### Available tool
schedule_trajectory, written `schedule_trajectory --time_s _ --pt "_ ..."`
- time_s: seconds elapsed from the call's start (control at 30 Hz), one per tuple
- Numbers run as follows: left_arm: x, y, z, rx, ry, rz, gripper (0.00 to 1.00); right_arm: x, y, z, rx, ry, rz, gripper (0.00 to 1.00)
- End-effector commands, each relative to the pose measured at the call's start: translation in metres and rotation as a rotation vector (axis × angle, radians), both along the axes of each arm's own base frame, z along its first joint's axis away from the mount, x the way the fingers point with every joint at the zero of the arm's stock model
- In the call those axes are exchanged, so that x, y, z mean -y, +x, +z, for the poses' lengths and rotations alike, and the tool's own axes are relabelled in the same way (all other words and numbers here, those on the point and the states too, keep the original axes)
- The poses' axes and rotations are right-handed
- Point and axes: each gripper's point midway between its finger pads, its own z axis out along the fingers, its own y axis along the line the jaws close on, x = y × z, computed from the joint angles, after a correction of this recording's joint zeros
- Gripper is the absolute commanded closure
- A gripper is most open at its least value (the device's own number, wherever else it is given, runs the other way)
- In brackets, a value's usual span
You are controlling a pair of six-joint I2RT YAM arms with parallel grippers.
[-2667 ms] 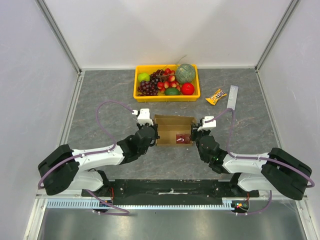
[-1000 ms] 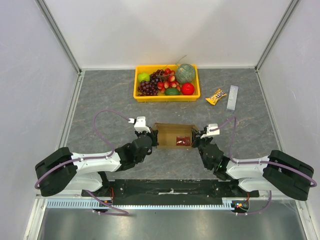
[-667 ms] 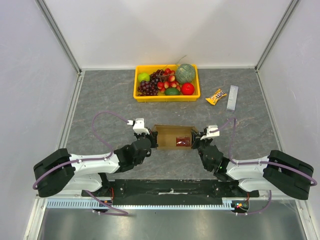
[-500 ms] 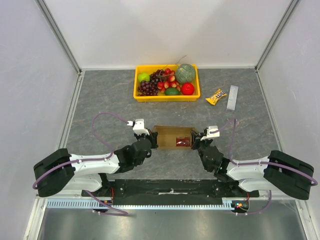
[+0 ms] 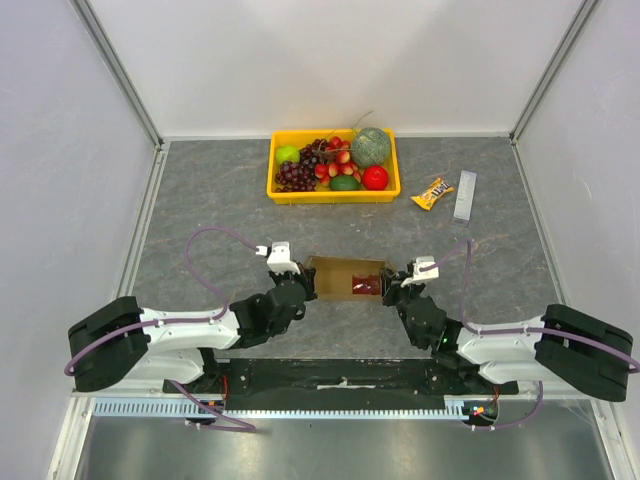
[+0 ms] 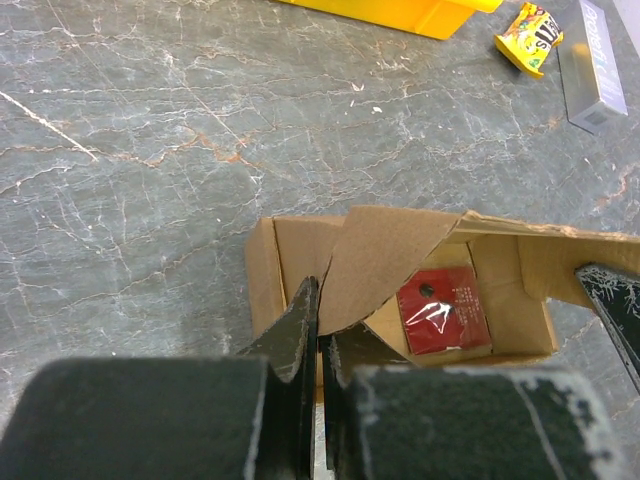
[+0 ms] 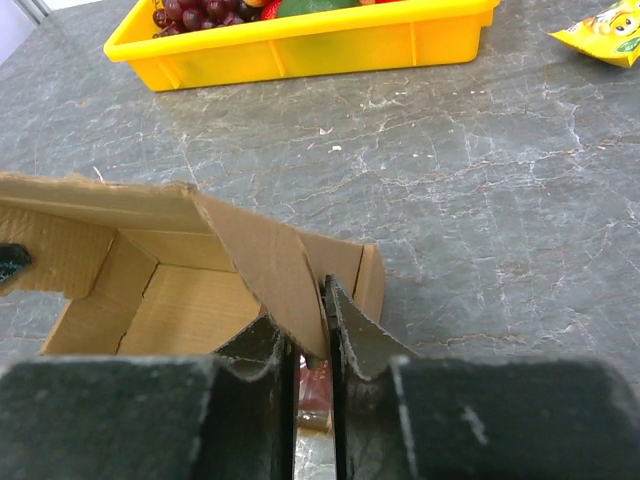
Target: Fold the paper box
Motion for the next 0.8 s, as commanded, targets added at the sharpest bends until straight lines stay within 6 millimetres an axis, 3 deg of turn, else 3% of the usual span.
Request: schedule_trajectory --time_s 0.0,0.13,0.27,0.53,0.77 --pt "-0.006 -0.009 -0.019 -0.046 0.022 0.018 0.98 0.003 -0.006 -0.006 -0.025 0.004 -0.001 0.77" --pt "-0.008 -0.01 -0.02 -0.047 0.031 0.022 0.98 0.003 -0.008 -0.003 -0.029 0.004 0.008 0.63" --pt "-0.009 -0.011 -0.021 -0.046 0.04 0.029 0.98 0.002 -0.011 0.004 -0.027 0.012 0.031 0.56" --pt "-0.012 -0.011 -0.02 -0.041 0.05 0.042 0.98 0.0 -0.024 0.022 -0.02 0.045 0.126 0.48" --pt "-0.013 -0.011 -0.019 -0.039 0.059 0.045 0.98 -0.007 -0.047 0.044 0.027 0.122 0.293 0.44"
